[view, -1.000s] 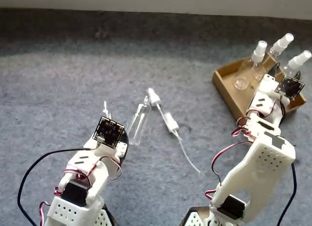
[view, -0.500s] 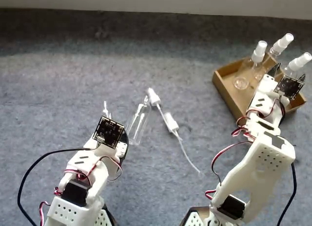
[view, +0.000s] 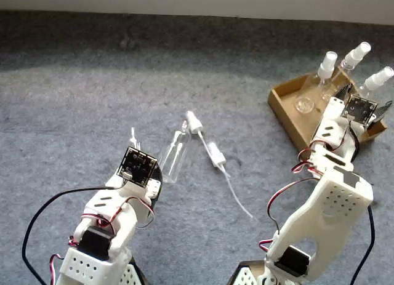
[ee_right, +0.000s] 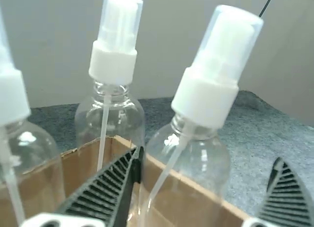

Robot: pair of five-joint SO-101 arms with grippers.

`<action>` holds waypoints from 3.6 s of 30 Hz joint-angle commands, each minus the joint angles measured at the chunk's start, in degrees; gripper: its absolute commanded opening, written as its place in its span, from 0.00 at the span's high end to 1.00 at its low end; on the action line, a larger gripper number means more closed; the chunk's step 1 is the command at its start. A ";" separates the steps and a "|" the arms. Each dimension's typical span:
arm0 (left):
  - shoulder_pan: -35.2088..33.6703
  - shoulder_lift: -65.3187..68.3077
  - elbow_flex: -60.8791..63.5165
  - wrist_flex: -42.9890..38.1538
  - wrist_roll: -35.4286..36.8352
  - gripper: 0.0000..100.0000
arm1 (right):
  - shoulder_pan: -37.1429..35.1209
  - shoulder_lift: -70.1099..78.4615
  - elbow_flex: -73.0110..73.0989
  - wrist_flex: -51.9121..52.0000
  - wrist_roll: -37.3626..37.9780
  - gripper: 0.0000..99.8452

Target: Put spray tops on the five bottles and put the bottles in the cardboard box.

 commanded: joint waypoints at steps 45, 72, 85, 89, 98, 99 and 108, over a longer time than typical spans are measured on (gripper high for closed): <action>-5.41 -0.57 -1.27 -0.62 -0.35 0.99 | -0.48 -61.67 -0.66 94.64 -2.81 0.65; -21.85 -0.66 -14.64 13.80 -0.09 0.99 | -43.12 -73.98 -1.36 128.22 -6.68 0.65; -22.29 -0.66 -13.67 13.71 -0.35 0.99 | -54.20 -41.89 -30.81 137.63 -23.56 0.65; -22.29 -0.66 -13.58 13.71 -0.35 0.99 | -57.63 -31.60 -40.48 140.35 -31.12 0.65; -22.29 -0.66 -10.86 11.69 -0.44 0.99 | -60.44 -12.97 -55.69 141.49 -38.15 0.65; -22.29 -0.66 -10.51 11.60 -0.44 0.99 | -60.62 -11.12 -57.19 141.41 -38.77 0.65; -22.20 -0.66 -10.42 11.25 -0.44 0.99 | -63.16 2.42 -70.99 141.58 -39.38 0.65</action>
